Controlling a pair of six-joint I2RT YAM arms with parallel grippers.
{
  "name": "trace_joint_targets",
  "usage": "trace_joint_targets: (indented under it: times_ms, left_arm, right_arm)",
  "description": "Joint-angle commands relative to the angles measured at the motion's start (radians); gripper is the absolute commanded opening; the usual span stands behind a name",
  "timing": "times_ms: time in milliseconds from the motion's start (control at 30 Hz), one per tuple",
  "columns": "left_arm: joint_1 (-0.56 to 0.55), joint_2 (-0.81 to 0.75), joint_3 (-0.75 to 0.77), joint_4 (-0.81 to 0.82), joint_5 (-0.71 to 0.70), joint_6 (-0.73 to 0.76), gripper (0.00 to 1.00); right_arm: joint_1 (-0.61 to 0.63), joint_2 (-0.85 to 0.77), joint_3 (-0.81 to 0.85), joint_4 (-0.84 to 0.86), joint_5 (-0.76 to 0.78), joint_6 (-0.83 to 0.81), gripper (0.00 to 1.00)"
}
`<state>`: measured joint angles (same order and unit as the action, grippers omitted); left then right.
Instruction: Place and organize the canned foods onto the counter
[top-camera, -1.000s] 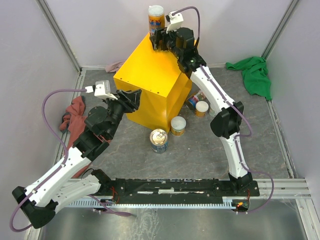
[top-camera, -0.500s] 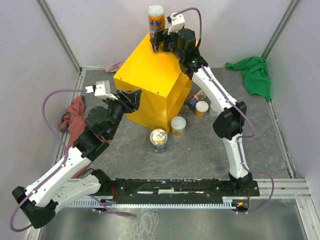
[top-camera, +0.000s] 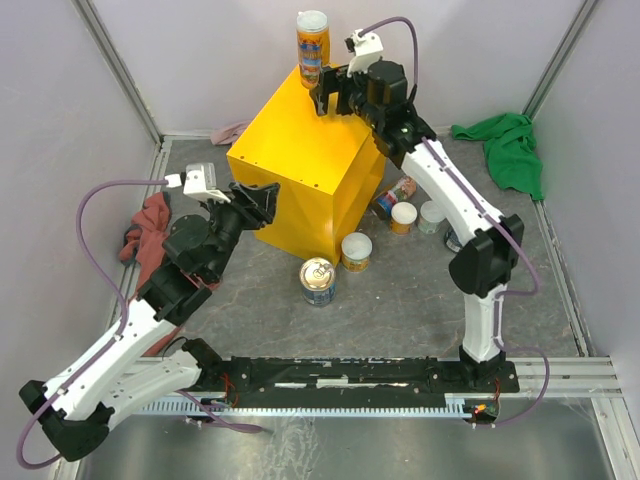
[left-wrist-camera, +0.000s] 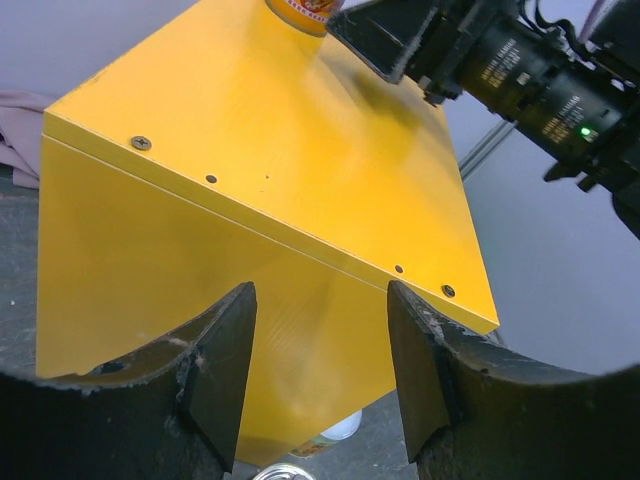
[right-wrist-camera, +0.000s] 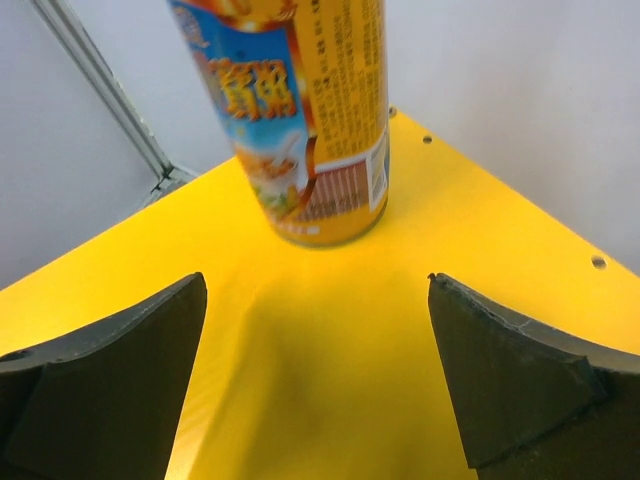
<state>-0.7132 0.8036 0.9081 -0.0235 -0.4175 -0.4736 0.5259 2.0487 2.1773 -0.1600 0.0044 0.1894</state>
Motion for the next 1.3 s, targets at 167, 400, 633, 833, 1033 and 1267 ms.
trace_joint_targets:
  times_ms: [167,400,633,833,1033,1267]
  left_arm:
    - [0.003,-0.053,0.055,-0.057,-0.007,-0.063,0.63]
    - [0.003,-0.097,0.043,-0.087,0.004,-0.093,0.63]
    - [0.003,-0.127,0.009,-0.084,0.010,-0.122,0.63]
    - [0.003,-0.123,-0.006,-0.071,0.012,-0.128,0.63]
    - [0.004,-0.111,0.001,-0.061,0.025,-0.124,0.64]
    - [0.003,-0.104,-0.015,-0.026,0.028,-0.121,0.64]
  right_arm:
    - [0.024,-0.379,-0.312,0.030,0.095,0.044,1.00]
    - [0.024,-0.630,-0.602,0.019,0.237,0.142,1.00]
    - [0.019,-0.731,-0.787,-0.099,0.446,0.278,1.00]
    - [-0.038,-0.676,-0.834,-0.164,0.500,0.430,0.99]
    - [-0.116,-0.544,-0.815,-0.178,0.489,0.515,0.99]
    - [-0.196,-0.377,-0.744,-0.219,0.474,0.642,0.99]
